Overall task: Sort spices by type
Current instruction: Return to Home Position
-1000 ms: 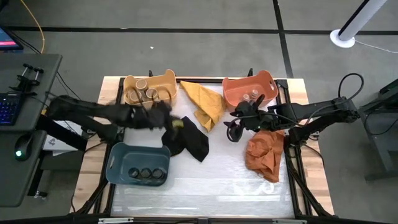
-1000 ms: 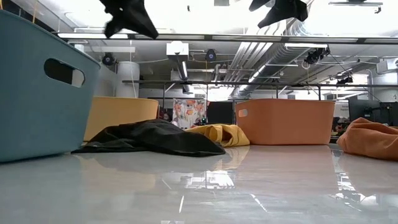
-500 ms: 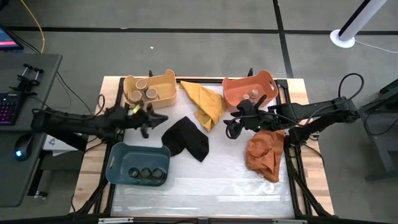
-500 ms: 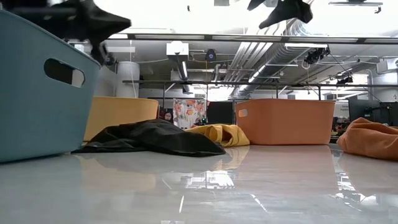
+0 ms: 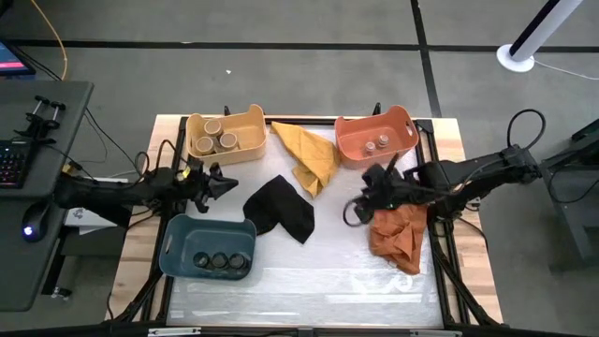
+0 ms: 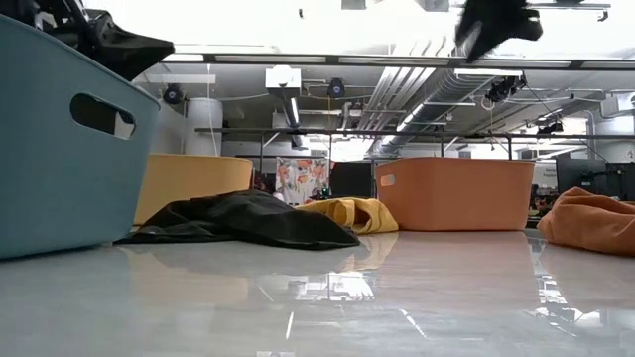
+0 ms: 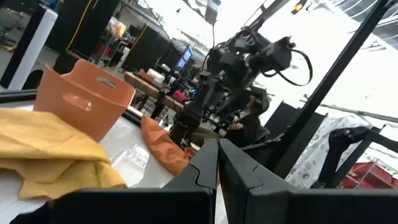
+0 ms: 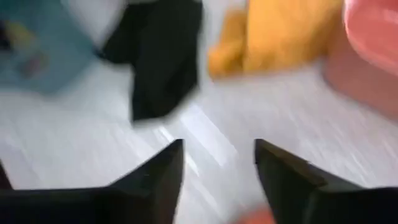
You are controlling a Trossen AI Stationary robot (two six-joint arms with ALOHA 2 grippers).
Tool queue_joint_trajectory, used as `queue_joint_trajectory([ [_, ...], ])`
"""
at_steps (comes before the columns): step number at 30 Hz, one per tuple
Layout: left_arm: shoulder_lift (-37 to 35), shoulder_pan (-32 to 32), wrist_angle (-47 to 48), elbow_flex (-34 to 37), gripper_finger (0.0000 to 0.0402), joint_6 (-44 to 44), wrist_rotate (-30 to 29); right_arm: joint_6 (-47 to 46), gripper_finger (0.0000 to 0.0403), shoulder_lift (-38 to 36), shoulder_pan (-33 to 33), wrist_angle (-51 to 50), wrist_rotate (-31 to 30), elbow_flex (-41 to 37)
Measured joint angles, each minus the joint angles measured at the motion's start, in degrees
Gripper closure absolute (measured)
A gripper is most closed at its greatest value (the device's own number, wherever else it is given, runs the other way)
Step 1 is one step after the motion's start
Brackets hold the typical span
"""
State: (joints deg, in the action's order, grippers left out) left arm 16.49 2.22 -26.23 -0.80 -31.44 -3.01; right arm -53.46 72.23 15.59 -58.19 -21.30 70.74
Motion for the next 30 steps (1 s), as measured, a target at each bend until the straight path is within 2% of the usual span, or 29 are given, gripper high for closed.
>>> queue_joint_trajectory([
  [2, 0.0, 0.0, 1.0, 0.0, 0.0401, 0.0, 0.0, -1.7, 0.0266, -0.3, 2.5, -4.6, 0.4, -0.1],
  [5, 0.1, 0.0, 1.8, 0.0, 0.0402, 0.1, 0.0, -4.3, 0.0364, -3.6, 6.4, -4.5, 0.5, -3.4],
  [7, 0.2, 0.0, 2.3, 0.0, 0.0402, 0.1, 0.0, -6.9, 0.0389, -7.8, 8.5, -0.9, -0.4, -8.2],
  [10, 0.2, 0.0, 2.8, 0.0, 0.0402, 0.1, 0.0, -7.2, 0.0385, -15.9, 9.6, 11.0, -2.4, -18.8],
  [12, 0.2, 0.0, 2.9, 0.0, 0.0402, 0.1, 0.0, -2.1, 0.0396, -21.7, 7.1, 22.5, -2.4, -26.3],
  [14, 0.2, 0.0, 2.9, 0.0, 0.0402, 0.1, 0.0, 4.7, 0.04, -26.8, 2.2, 33.3, -0.7, -33.1],
  [17, 0.2, 0.0, 2.9, 0.0, 0.0402, 0.1, 0.0, 14.0, 0.04, -32.9, -7.3, 45.7, 6.1, -41.5],
  [20, 0.2, 0.0, 2.9, 0.0, 0.0402, 0.2, 0.0, 19.7, 0.04, -37.3, -15.0, 54.0, 13.4, -47.5],
  [22, 0.2, 0.0, 2.9, 0.0, 0.0401, 0.1, 0.0, 21.9, 0.0401, -39.8, -17.9, 57.8, 17.1, -50.6],
  [30, 0.2, 0.0, 2.9, 0.0, 0.0401, 0.1, -0.1, 26.9, 0.0402, -47.7, -18.8, 68.4, 19.9, -61.2],
])
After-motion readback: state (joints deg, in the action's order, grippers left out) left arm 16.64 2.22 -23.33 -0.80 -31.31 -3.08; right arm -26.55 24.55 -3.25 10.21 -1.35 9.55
